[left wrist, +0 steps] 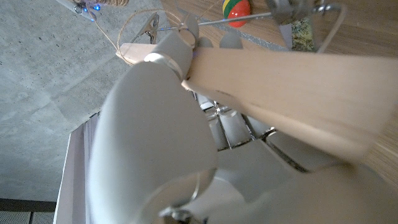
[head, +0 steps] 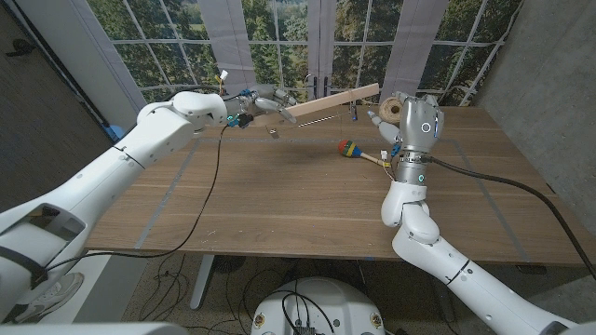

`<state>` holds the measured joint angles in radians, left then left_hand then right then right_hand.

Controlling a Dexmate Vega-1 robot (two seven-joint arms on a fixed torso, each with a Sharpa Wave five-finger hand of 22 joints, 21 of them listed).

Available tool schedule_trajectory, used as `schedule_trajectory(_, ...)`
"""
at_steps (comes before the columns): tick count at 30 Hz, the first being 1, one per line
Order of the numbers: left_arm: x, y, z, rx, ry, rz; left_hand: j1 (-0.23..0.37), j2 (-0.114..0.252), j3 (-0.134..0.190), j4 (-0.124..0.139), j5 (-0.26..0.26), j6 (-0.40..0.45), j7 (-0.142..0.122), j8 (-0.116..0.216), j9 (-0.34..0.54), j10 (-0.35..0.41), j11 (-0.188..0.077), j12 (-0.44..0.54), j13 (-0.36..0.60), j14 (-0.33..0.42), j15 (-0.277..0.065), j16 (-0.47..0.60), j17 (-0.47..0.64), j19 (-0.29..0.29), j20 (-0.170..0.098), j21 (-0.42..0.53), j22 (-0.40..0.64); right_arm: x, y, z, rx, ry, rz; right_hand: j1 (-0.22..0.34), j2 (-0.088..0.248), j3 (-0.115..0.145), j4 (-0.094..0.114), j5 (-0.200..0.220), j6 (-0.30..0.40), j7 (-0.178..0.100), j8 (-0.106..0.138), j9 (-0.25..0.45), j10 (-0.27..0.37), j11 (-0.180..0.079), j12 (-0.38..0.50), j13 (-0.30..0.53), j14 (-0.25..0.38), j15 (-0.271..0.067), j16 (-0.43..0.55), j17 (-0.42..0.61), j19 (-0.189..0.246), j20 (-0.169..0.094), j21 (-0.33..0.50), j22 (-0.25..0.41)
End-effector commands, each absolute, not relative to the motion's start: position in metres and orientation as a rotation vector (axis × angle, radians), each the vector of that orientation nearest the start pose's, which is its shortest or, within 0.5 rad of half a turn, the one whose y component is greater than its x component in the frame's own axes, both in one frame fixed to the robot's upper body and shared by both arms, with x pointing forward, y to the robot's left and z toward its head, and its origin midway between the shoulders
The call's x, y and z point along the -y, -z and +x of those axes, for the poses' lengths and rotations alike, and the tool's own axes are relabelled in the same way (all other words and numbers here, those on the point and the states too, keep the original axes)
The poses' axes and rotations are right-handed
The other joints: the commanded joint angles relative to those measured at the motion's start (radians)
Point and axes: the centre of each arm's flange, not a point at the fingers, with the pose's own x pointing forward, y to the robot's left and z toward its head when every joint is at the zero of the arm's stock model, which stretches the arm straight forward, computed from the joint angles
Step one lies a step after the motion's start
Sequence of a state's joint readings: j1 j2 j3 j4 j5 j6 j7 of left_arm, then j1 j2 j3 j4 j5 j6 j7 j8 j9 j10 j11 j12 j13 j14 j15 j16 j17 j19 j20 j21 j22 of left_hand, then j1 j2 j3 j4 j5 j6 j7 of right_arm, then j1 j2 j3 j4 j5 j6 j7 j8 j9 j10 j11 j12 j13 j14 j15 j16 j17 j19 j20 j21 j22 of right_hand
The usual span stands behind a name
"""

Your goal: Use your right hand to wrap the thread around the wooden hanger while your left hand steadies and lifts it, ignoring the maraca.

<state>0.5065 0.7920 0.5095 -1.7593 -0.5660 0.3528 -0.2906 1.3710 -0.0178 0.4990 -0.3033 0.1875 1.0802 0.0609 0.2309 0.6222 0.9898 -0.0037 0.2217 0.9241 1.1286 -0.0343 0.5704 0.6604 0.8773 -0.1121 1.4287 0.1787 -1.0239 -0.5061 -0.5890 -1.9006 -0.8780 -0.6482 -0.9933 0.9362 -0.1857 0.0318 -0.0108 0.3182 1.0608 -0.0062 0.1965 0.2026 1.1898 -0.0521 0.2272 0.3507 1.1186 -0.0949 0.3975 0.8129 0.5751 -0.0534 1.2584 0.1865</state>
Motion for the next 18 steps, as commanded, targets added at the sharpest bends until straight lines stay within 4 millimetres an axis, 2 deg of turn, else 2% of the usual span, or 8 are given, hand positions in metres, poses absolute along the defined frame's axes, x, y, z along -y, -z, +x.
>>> schedule_trajectory(1,-0.209,-0.147,0.586,0.442,0.567,0.528,-0.004,0.158,0.154,0.15,-0.001,0.01,-0.002,0.003,0.003,0.002,0.0,0.003,0.001,0.22,-0.173,0.005,0.004,0.004,-0.107,-0.003,0.003,0.202,0.021,0.502,0.912,1.014,-1.025,0.351,0.343,0.0,0.001,0.004,0.067,-0.059,0.006,0.002,0.012,0.003,0.0,0.003,0.116,-0.126,0.0,0.004,-0.005,-0.139,0.009,-0.001)
schedule_trajectory(18,-0.207,-0.147,0.593,0.371,0.645,0.497,0.0,0.16,0.157,0.146,-0.002,0.006,0.0,0.001,0.002,0.001,0.001,0.001,-0.003,0.223,-0.175,-0.002,-0.007,0.008,-0.107,-0.005,0.003,0.206,0.035,0.52,0.834,0.962,-1.035,0.353,0.344,-0.004,0.006,0.003,0.066,-0.058,0.005,0.002,0.012,0.004,-0.003,0.002,0.116,-0.125,-0.002,0.007,-0.005,-0.139,0.011,-0.002)
